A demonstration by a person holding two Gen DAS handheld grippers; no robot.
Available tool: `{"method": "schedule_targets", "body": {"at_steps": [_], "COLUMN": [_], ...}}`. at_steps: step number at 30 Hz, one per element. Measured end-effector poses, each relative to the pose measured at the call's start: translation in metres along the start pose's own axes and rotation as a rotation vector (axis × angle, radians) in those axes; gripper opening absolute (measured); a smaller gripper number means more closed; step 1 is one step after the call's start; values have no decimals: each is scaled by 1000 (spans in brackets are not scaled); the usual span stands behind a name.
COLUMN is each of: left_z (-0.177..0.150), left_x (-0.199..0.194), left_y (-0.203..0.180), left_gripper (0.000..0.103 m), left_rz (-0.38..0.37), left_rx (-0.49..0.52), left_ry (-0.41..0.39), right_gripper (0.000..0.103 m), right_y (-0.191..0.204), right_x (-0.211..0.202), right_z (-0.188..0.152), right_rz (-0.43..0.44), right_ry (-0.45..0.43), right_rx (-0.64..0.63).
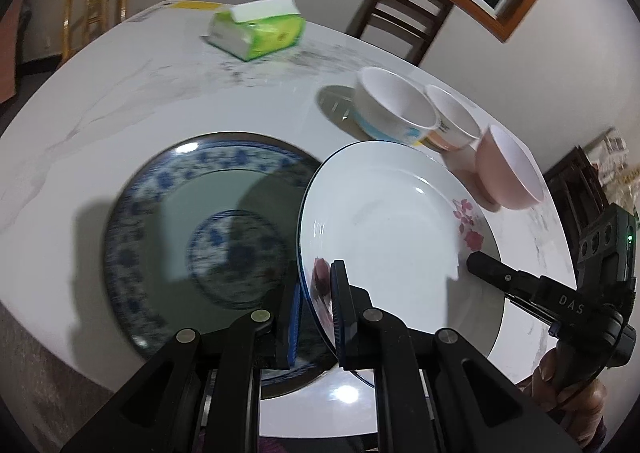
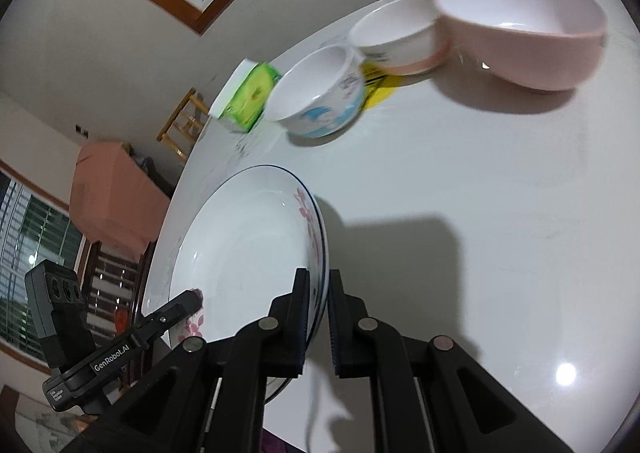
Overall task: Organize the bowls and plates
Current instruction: 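Lift the pink-flowered plate and carry it over the stacked blue plates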
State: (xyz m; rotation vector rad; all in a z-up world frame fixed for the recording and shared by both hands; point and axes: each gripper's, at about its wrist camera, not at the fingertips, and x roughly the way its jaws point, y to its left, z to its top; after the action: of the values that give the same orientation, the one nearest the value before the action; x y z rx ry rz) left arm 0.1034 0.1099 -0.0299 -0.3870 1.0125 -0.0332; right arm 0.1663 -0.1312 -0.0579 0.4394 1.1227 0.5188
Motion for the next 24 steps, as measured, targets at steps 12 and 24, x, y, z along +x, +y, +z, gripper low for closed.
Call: {"method": "schedule_targets", "body": {"at_steps": [12, 24], "left_z": [-7, -6], "left_x": [-10, -8], "left_y": [56, 85], "left_gripper": [12, 12], "left_rz": [49, 61], "left_rx": [-85, -136], "left_ry": [-8, -14], "right_gripper": [9, 9], "right_y": [48, 67], "right_x": [38, 62], "right_z": [-4, -3], "right_rz": [2, -17], "right_ry": [71, 110], "right_rx": [-79, -118]}}
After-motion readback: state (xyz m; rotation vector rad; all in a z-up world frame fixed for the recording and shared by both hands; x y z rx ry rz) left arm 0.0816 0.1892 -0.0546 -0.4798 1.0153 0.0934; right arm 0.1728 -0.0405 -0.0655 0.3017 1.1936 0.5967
